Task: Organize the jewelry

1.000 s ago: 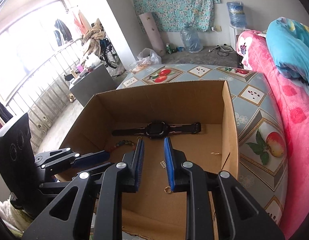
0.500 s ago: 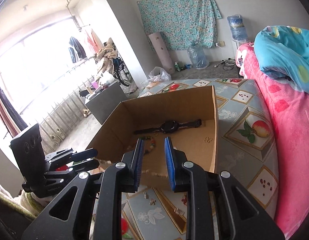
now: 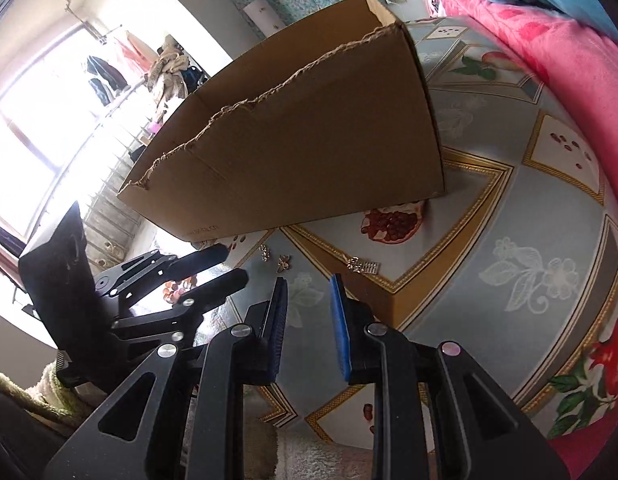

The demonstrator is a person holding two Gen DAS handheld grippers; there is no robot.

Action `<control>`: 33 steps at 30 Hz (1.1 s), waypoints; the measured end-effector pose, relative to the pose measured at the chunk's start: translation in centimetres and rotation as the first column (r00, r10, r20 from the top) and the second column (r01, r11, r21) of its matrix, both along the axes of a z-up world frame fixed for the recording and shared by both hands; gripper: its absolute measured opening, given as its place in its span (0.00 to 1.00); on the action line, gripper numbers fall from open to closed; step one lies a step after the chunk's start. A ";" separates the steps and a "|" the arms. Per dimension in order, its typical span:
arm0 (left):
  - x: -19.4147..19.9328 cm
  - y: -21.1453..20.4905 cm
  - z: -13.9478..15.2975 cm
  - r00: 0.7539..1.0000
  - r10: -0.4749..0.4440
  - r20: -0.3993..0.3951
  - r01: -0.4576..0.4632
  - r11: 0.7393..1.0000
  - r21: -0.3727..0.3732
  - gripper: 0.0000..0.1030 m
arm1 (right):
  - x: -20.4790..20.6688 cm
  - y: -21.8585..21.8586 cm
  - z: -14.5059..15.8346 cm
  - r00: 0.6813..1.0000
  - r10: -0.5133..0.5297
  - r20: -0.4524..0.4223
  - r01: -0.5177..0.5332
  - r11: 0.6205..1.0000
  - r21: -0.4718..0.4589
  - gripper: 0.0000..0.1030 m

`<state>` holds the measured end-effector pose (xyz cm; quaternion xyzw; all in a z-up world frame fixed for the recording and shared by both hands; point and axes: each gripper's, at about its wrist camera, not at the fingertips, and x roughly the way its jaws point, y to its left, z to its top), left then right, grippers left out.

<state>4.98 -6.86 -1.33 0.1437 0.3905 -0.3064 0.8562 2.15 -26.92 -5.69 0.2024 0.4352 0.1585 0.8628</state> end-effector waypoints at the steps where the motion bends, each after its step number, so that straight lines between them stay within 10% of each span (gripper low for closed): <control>1: 0.3 -0.2 -0.1 1.000 0.000 0.002 0.000 1.000 0.003 0.33 | 0.0 0.2 0.0 1.000 0.006 0.004 -0.006 1.000 -0.001 0.21; 14: 1.6 -1.7 -0.8 0.998 -0.065 0.015 0.065 0.998 0.024 0.03 | 0.8 0.4 -0.4 1.000 0.013 -0.003 -0.013 1.000 0.013 0.21; 33: 1.2 2.4 2.7 0.998 0.056 0.020 -0.054 0.994 -0.098 0.02 | 1.2 5.5 0.0 0.992 0.114 0.051 -0.099 0.968 -0.229 0.21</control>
